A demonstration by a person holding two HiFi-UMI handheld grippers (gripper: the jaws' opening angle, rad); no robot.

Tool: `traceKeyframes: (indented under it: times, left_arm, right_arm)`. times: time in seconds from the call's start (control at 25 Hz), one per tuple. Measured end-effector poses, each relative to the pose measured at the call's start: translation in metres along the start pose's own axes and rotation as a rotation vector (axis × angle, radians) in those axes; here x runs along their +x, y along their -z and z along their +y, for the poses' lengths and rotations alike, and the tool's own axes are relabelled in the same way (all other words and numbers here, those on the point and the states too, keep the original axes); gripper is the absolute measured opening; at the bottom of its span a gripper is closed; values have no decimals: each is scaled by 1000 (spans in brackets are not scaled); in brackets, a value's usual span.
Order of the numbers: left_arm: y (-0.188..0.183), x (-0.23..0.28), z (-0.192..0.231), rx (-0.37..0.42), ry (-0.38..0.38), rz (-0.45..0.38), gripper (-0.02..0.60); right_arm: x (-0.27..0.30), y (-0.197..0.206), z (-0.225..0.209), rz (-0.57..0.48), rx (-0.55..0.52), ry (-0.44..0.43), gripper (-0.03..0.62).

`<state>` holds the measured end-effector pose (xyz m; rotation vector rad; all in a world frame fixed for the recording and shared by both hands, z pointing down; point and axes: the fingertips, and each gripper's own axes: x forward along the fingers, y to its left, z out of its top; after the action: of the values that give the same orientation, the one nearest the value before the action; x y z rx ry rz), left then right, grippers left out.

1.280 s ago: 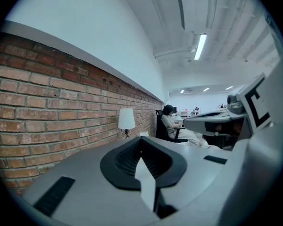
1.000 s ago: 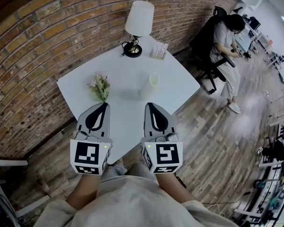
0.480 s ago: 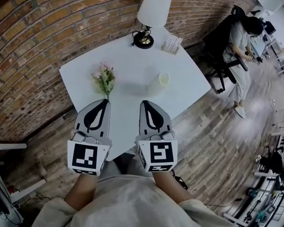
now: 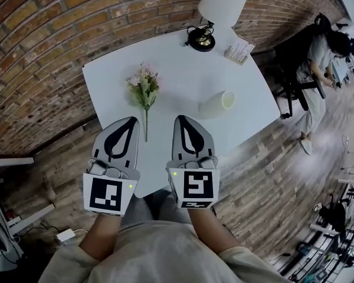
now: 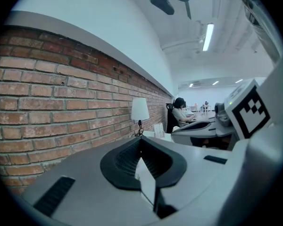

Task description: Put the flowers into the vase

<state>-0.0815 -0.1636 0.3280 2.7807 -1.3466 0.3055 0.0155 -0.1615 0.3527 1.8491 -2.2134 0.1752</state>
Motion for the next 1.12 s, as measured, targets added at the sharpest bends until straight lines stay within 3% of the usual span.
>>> traceKeyframes:
  times: [0.36,0.56,1.12]
  left_arm:
    - [17,11,31,-17,-39,28,3]
    - [21,11,44,12,-65,36,3]
    - [38,24,62,11,-86,73,3]
  right_arm:
    - [43,17,27,66,-19,-84,22]
    - [62,31,41,121,-22,-124,71]
    - [121,97,52,453,10,-166,133]
